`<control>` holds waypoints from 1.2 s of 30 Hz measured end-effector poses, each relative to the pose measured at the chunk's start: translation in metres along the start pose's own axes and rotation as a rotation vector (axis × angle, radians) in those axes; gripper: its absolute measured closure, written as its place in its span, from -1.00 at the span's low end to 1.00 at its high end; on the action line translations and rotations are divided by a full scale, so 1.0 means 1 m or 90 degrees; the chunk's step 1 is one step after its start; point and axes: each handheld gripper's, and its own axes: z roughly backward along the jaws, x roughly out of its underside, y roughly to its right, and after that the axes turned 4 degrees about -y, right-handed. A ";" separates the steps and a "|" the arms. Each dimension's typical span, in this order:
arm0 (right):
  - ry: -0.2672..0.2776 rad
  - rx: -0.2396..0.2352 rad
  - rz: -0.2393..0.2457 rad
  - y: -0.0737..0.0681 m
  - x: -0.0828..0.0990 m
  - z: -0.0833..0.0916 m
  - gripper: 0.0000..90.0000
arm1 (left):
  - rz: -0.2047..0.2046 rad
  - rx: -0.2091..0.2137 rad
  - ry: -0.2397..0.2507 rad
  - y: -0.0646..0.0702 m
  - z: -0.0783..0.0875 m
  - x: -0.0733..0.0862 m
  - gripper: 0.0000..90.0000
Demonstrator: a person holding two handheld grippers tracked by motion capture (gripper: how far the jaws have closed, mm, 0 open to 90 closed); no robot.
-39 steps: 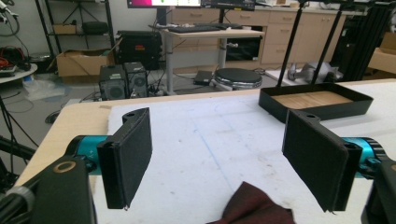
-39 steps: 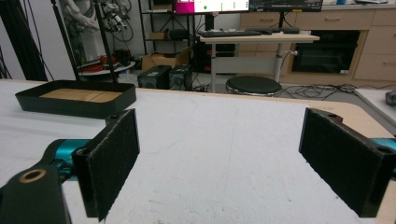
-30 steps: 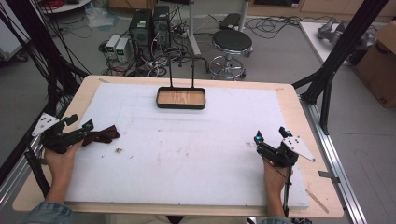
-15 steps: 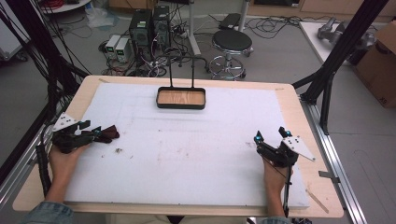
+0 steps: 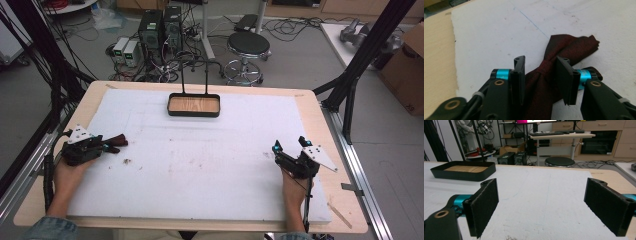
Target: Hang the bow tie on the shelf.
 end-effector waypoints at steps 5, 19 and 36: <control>-0.001 0.002 0.000 0.000 0.000 0.000 -0.74 | -0.002 0.003 -0.004 -0.001 0.000 0.001 0.57; -0.006 0.000 -0.005 0.000 0.000 -0.001 -0.74 | 0.063 0.060 0.098 0.001 0.013 -0.011 0.72; -0.010 0.000 -0.021 0.002 0.001 -0.001 -0.74 | 0.091 0.130 0.204 0.022 0.004 -0.075 0.72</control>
